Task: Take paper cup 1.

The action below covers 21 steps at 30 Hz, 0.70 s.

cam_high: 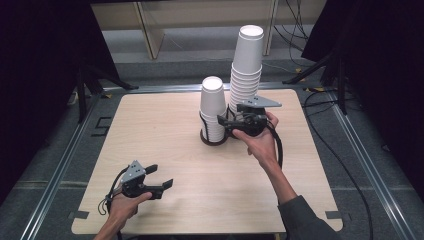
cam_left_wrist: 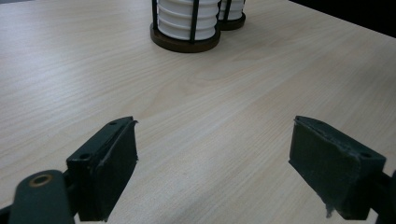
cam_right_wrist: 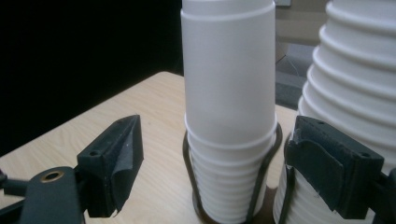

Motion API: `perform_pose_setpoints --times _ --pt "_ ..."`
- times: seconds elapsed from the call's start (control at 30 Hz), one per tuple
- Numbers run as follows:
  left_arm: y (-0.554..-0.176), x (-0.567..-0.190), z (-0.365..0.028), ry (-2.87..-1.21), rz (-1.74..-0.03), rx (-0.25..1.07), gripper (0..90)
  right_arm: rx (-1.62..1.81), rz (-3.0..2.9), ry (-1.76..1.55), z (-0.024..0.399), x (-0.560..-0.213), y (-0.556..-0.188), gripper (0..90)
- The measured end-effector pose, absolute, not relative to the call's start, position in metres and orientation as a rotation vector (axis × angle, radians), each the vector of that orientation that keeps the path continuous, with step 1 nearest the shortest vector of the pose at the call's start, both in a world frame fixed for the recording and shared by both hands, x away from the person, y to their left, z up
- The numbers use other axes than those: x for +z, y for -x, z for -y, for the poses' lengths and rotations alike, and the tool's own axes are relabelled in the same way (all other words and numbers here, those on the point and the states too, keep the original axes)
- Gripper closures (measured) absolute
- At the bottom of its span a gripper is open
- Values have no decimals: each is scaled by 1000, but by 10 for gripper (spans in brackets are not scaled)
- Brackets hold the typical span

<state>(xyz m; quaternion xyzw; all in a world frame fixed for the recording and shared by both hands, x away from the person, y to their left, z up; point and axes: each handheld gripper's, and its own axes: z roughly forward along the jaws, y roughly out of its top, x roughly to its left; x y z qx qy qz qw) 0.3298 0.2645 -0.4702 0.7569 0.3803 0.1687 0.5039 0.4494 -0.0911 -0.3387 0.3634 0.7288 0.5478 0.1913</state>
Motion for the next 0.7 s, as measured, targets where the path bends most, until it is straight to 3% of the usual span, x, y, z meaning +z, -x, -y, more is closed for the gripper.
perform_pose_setpoints --times 0.7 --pt "-329 -470 -264 -1819 -897 399 146 1407 -1942 -1147 33 -319 -493 154"
